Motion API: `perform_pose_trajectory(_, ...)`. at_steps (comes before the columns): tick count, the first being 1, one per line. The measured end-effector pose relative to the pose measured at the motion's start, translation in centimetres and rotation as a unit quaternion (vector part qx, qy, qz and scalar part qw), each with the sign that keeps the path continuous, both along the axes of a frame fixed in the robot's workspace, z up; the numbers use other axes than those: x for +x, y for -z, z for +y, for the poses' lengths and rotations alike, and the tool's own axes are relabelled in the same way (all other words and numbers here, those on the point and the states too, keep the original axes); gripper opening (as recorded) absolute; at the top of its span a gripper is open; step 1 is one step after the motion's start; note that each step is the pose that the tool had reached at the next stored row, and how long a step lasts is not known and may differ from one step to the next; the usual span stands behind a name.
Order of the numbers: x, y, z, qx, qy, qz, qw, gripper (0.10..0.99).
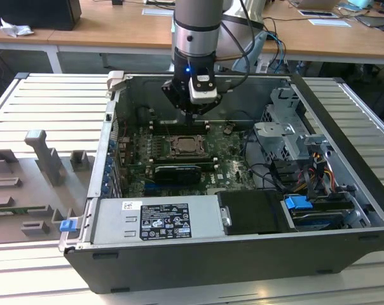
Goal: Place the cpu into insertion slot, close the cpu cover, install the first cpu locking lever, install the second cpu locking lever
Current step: 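Install the first cpu locking lever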
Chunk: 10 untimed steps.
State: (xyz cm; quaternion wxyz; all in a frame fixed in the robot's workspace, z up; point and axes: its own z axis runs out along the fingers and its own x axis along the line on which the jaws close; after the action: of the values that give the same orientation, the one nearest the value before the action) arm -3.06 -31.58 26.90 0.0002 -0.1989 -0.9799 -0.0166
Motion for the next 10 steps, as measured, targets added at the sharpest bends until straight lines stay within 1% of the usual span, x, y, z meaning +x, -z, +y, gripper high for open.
perform_pose_trajectory(1,0.00,0.02,0.00,0.0000,-0.013,0.0000,0.9999,0.106)
perform_pose_trajectory(3,0.00,0.04,0.00,-0.0001,-0.047,0.0001,0.9989,0.106)
perform_pose_trajectory(8,0.00,0.04,0.00,0.0000,-0.079,0.0000,0.9969,0.106)
perform_pose_trajectory(9,0.00,0.04,0.00,0.0000,-0.085,0.0000,0.9964,0.106)
perform_pose_trajectory(10,0.00,0.04,0.00,0.0000,-0.095,0.0000,0.9955,0.106)
